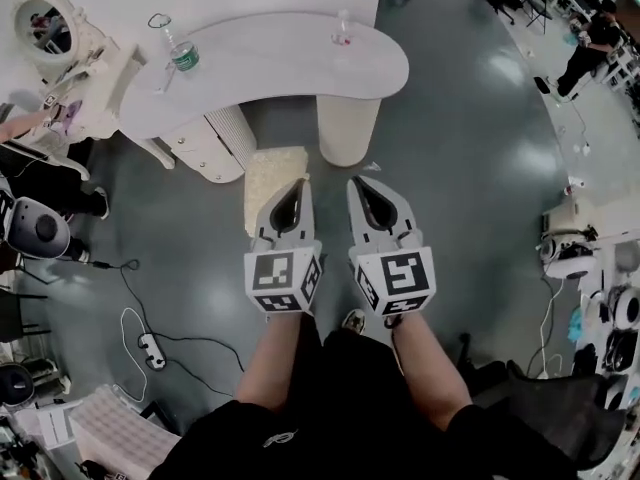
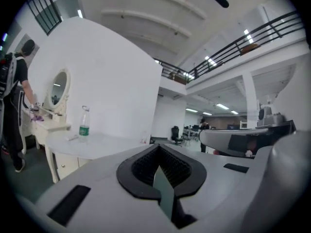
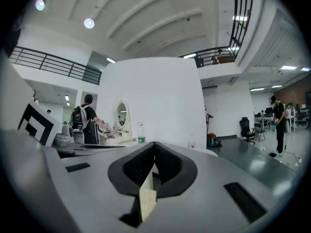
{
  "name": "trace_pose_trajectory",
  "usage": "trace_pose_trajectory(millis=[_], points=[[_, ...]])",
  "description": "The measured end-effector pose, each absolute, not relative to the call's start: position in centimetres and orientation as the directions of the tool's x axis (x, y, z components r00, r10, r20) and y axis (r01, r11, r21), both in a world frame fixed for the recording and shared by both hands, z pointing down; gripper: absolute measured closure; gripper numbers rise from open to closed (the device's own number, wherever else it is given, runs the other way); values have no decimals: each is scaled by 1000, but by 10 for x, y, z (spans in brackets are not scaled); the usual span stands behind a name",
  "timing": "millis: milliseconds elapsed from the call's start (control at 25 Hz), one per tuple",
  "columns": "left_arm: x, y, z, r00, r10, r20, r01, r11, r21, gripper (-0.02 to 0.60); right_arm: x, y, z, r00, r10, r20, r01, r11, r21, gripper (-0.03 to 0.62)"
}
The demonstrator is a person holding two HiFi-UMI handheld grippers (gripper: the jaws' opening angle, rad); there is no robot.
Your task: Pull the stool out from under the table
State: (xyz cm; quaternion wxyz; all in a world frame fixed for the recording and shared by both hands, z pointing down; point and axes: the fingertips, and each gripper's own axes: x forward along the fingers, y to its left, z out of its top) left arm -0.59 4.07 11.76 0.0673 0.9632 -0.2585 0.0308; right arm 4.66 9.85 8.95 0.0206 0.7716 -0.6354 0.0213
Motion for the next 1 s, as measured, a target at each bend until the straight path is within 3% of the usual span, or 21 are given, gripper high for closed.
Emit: trace_pose_trajectory(millis=[360,1000], points=[[31,118,58,920,-388,-48,-387,-922,26,575,74,177,31,266,-957,-117,-962,-272,38,588],[38,148,49,937,-344,-55,-346,-937,-39,575,78,210,25,313,-938,-151,-944,-325,61,588]])
